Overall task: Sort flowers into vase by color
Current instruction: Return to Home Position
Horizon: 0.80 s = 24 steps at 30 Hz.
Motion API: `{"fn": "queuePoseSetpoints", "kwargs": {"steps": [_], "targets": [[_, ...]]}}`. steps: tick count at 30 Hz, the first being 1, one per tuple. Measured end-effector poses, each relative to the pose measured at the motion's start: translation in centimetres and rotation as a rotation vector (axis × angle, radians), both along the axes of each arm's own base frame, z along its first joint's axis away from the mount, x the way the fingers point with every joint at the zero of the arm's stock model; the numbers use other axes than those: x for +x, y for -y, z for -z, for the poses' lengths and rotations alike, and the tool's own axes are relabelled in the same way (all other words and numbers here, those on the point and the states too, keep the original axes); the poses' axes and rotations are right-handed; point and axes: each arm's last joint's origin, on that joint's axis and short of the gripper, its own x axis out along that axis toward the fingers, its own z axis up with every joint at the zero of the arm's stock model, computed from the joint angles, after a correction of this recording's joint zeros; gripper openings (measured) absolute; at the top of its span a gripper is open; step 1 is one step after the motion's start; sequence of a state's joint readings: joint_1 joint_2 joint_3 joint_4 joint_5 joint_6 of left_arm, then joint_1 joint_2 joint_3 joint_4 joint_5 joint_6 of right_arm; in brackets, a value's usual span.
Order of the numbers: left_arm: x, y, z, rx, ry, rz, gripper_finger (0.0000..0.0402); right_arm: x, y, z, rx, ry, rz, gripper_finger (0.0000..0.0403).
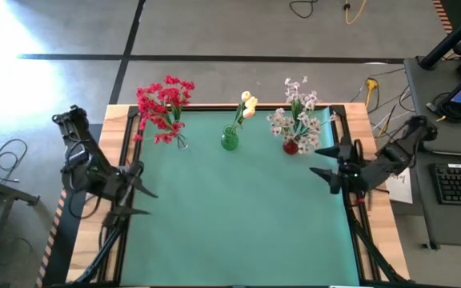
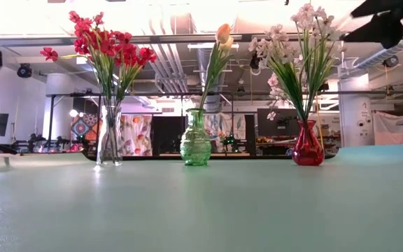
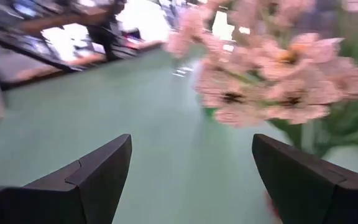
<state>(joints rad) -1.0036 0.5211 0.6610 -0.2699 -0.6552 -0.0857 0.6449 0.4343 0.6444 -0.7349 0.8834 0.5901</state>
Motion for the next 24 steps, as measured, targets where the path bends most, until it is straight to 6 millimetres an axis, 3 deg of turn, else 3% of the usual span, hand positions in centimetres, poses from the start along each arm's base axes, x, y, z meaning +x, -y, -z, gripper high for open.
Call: {"fn": "queuePoseSetpoints", "kwargs": {"steps": [3, 11, 19, 24], "targets": [[-0.8, -0.7, 1.9, -0.071, 0.063, 0.093, 0.0206, -0.2, -0.5, 0.8, 0.012, 0.025, -0.114, 0.0325], [-1.7, -2.2, 6.9, -0.132, 0.167, 0.078, 0.0206, 0.4, -1.5, 3.1, 0.044, 0.116, -0.238, 0.0325], [-2.0, -3.3, 9.6, -0.101, 0.244, -0.023, 0.0206, 1.1, -2.1, 3.1, -0.028, 0.316, -0.355, 0.0325], [-1.9, -3.4, 9.7, -0.066, 0.249, -0.084, 0.0206, 1.4, -1.7, 4.1, -0.041, 0.351, -0.347, 0.0325]]}}
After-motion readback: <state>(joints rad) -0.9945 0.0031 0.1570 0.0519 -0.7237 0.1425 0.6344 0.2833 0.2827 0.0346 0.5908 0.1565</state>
